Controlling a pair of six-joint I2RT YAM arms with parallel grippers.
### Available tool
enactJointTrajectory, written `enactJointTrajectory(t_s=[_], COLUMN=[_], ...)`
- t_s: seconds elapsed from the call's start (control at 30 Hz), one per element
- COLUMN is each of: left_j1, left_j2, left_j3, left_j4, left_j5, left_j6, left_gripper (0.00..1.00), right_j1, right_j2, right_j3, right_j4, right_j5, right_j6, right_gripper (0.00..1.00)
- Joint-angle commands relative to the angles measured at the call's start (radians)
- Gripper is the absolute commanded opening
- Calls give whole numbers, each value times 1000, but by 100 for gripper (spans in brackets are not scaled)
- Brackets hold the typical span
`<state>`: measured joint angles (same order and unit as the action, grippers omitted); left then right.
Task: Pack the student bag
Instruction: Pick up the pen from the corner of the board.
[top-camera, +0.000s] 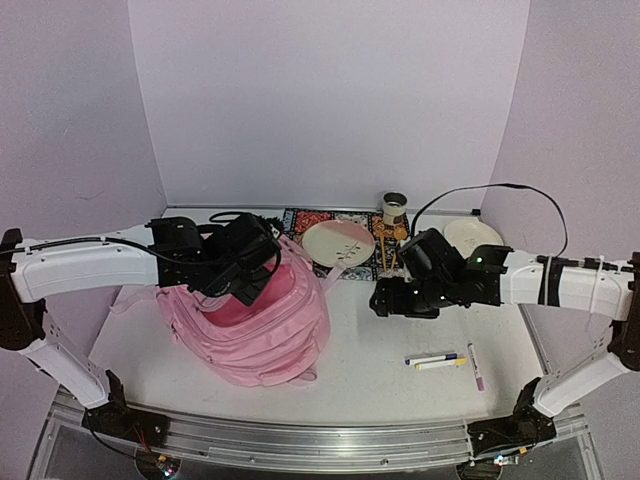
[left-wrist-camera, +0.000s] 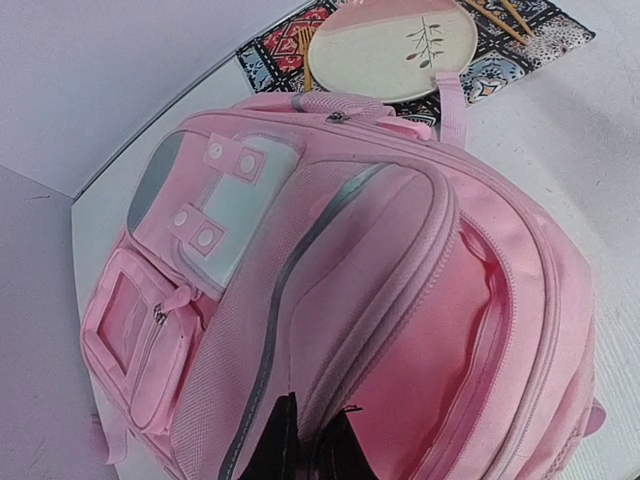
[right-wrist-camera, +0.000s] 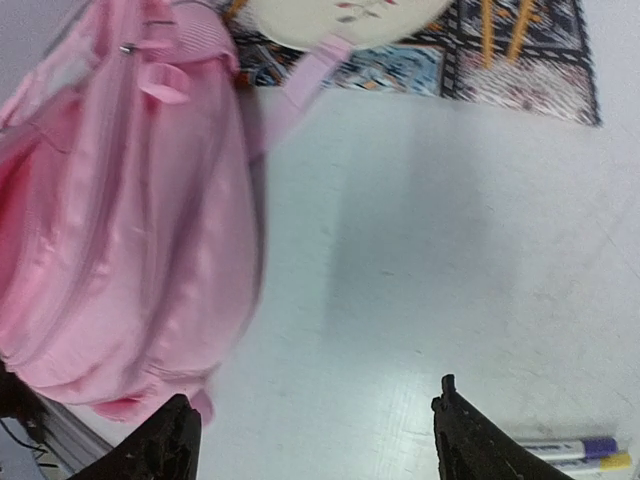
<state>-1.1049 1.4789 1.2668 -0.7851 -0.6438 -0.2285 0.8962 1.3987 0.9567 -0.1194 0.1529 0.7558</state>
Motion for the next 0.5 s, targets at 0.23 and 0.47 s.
enactJointTrajectory(t_s=[0.23, 0.47], left_j1=[8, 10], left_j2=[51, 40], left_j3=[151, 78], left_j4=[53, 65], left_j5=[32, 20], left_j6=[85, 85], left_gripper=[0, 0], right_j1=[-227, -423], right_j2=[-197, -283], right_j3=[-193, -329], right_j4=[-398, -439], right_j5=[24, -16], right_j6=[76, 71], right_gripper=[80, 72])
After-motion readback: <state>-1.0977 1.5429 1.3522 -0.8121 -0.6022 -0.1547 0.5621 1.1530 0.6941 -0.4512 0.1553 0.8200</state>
